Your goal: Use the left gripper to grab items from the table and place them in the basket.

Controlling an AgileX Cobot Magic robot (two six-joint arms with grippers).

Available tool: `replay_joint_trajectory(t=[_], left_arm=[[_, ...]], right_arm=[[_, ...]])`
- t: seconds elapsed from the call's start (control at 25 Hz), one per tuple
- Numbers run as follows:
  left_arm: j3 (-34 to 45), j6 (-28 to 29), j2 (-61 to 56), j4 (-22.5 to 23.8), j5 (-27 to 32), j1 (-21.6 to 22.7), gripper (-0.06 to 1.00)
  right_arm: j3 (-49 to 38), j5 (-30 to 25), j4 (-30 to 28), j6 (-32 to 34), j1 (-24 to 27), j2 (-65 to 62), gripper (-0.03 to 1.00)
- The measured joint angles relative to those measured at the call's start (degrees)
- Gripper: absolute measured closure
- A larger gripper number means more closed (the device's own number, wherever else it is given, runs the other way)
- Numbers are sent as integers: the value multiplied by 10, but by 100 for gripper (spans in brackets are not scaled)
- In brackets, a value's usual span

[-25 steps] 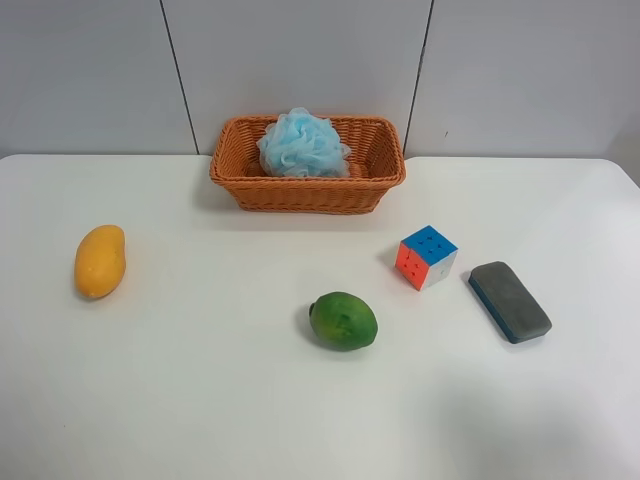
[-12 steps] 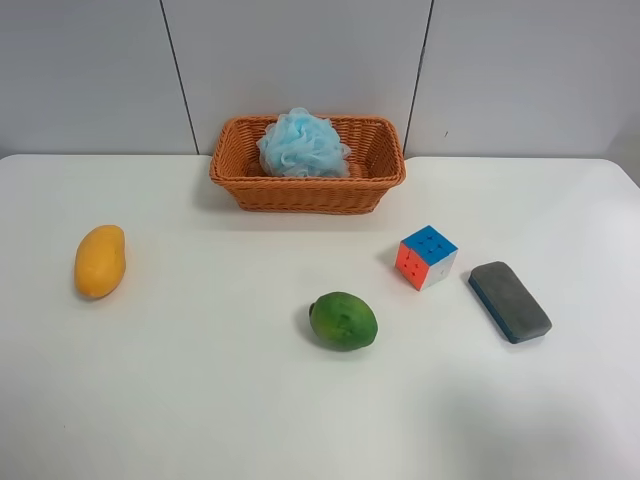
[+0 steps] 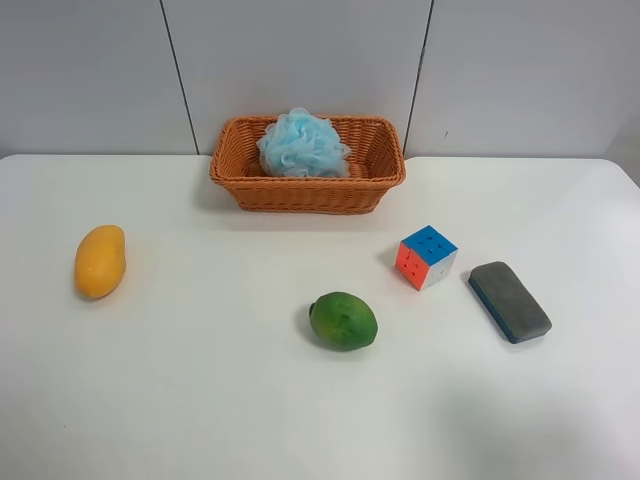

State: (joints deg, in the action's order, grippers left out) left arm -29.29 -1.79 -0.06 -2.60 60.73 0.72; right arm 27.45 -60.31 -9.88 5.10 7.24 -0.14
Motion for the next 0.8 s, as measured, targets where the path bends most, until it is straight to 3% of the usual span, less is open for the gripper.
replay_joint_trajectory(t=[0.8], left_arm=[[0,-1,-3,0,0,0,-5]], right_arm=[[0,0,0,0,0,0,-2]])
